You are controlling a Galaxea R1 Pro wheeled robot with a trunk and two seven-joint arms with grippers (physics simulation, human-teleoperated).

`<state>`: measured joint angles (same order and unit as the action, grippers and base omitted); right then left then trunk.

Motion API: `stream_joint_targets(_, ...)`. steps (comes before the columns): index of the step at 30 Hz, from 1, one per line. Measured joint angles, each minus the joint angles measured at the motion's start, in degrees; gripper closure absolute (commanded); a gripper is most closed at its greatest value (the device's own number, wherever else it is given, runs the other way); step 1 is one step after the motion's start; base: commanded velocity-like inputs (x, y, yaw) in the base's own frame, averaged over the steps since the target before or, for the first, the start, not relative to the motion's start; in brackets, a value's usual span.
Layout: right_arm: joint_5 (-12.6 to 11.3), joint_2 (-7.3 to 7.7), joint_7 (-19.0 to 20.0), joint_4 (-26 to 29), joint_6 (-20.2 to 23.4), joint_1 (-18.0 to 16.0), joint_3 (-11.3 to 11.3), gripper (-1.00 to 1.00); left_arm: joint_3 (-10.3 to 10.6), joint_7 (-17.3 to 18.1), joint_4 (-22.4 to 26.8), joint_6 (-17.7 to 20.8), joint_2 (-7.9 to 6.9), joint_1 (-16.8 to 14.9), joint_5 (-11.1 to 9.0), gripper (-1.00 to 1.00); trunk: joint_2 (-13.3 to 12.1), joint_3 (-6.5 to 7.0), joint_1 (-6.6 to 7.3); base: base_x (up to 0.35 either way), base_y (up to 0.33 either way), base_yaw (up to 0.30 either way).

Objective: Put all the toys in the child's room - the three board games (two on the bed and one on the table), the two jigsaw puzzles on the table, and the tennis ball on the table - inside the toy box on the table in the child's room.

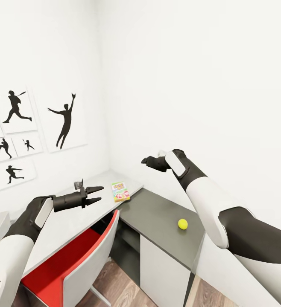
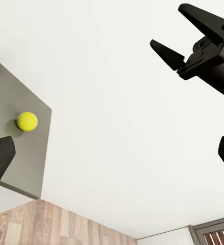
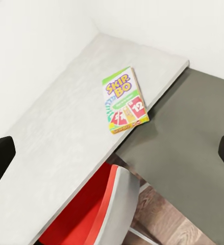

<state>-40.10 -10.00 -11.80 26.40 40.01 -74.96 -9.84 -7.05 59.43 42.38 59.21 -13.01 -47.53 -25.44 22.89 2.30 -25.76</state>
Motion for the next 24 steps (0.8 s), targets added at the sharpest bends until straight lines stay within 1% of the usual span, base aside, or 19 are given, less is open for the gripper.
stream_joint_targets(14, 0.1, 0.00, 0.0, 0.0, -0.2, 0.0, -0.2, -1.00, 0.0, 0.0, 0.0, 0.0, 0.00, 0.0, 0.0, -1.00, 0.0, 0.00, 0.00, 0.012, 0.001, -0.001)
stream_joint_targets(17, 0.0, 0.00, 0.0, 0.0, -0.2, 0.0, -0.1, -1.00, 0.0, 0.0, 0.0, 0.0, 0.00, 0.0, 0.0, -1.00, 0.0, 0.00, 0.01, 0.106, 0.084, -0.005)
stream_joint_targets(24, 0.1, 0.00, 0.0, 0.0, -0.2, 0.0, 0.1, -1.00, 0.0, 0.0, 0.0, 0.0, 0.01, 0.0, 0.0, -1.00, 0.0, 0.27, 0.00, 0.117, 0.093, -0.144)
